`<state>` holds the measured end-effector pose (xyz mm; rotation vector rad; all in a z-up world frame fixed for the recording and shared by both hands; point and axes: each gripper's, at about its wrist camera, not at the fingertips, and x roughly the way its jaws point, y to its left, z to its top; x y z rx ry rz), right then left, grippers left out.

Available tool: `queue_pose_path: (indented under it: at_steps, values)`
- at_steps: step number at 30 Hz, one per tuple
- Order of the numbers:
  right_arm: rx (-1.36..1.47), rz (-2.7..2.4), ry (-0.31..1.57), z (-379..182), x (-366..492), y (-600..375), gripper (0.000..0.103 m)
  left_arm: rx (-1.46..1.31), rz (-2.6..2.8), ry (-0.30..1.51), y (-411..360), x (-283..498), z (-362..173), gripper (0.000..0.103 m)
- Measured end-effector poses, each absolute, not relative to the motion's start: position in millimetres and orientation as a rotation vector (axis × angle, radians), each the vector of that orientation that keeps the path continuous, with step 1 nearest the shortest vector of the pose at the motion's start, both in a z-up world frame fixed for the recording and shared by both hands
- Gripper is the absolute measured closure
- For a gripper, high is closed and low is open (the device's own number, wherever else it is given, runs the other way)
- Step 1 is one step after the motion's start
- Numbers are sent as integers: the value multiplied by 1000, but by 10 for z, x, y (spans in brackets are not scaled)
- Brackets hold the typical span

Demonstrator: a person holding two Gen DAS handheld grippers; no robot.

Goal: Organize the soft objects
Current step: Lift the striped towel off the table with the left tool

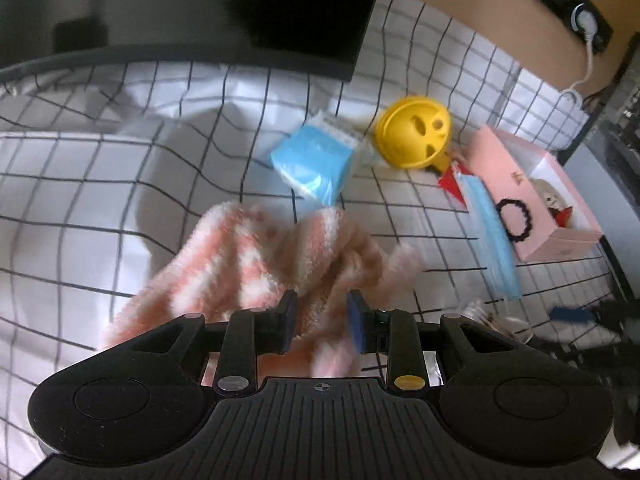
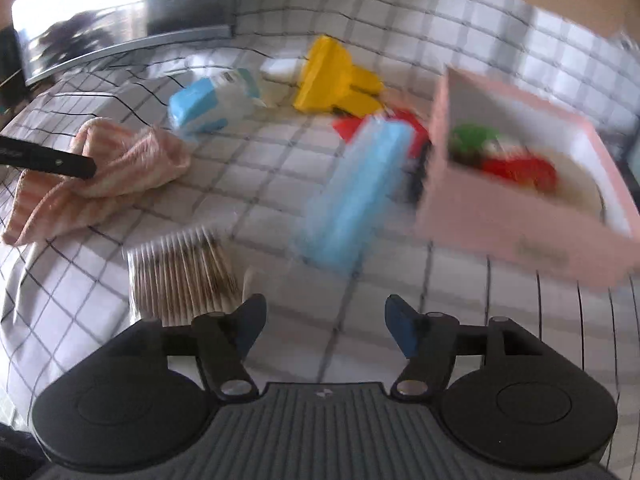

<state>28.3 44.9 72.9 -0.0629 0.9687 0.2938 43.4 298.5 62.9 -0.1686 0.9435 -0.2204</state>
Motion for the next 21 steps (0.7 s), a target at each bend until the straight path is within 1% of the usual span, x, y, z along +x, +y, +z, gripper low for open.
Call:
queue_pose_path:
  at_steps: [2,4,5,6,9,13,15,18,21]
  values:
    - [-22,281,1005,609,243,363,32,-133,-218,953,2915,471,590,73]
    - [6,265,1000,557,186,330,15,-87,-224,982,2839,540,507,70]
    - [19,253,1010,536,170,325,11,-62,-221,1000,2812,559,468,70]
    - [35,255,1009,530,148,305,1,-46,-220,1010,2805,578,432,69]
    - [58,271,1039,491,154,323,0,-68,-254,977,2830,516,523,70]
    - [2,261,1048,464,149,429,0,-89,-249,836,3071,416,870,70]
    - [-18,258,1046,462,134,451,0,-98,-199,797,3244,486,939,70]
    - [-63,260,1010,436,63,520,0,-141,-236,814,3428,746,905,70]
    - [-59,256,991,436,40,536,0,-144,-301,913,3494,1009,721,70]
